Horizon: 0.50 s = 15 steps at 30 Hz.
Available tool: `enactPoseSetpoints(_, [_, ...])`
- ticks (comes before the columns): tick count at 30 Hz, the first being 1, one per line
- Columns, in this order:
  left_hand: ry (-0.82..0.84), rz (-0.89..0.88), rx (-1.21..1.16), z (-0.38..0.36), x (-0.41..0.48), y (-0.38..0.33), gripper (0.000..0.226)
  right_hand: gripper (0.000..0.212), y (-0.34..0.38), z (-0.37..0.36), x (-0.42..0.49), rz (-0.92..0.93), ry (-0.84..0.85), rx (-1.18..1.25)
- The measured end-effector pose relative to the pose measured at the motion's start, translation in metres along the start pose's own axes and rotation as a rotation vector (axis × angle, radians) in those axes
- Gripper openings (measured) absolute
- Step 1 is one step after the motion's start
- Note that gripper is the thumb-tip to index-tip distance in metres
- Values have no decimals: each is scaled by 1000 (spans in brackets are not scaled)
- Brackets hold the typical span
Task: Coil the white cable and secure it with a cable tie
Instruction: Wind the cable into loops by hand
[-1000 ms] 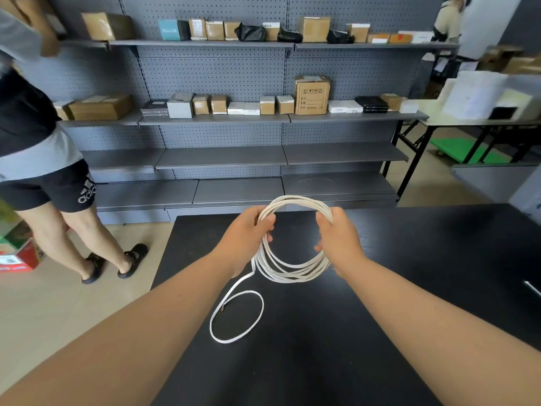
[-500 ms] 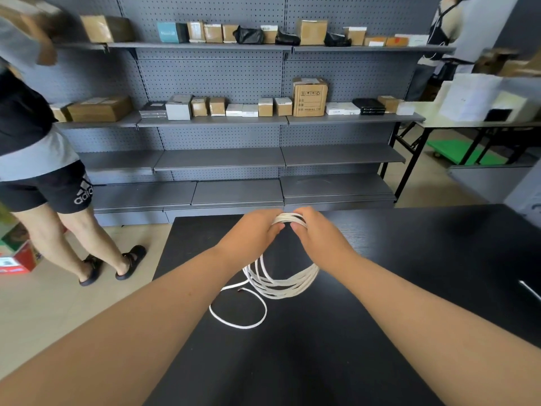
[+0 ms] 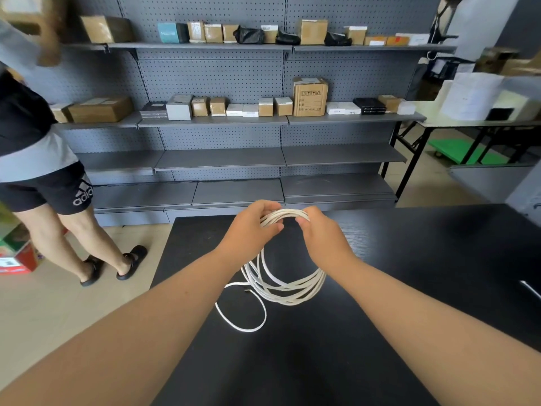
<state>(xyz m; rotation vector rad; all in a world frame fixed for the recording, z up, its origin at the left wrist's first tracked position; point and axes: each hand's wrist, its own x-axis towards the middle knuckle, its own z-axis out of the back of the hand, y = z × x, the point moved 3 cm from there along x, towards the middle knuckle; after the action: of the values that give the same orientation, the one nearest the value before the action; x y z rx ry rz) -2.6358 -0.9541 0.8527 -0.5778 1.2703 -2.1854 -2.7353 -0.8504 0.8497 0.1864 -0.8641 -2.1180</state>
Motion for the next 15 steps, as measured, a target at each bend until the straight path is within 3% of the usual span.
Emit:
enactPoseSetpoints(9, [160, -147, 385, -2, -3, -5, 55, 32, 4, 2, -5, 136, 153, -204])
enactPoseSetpoints(15, [245, -94, 418, -2, -1, -4, 58, 27, 3, -1, -6, 211, 203, -327])
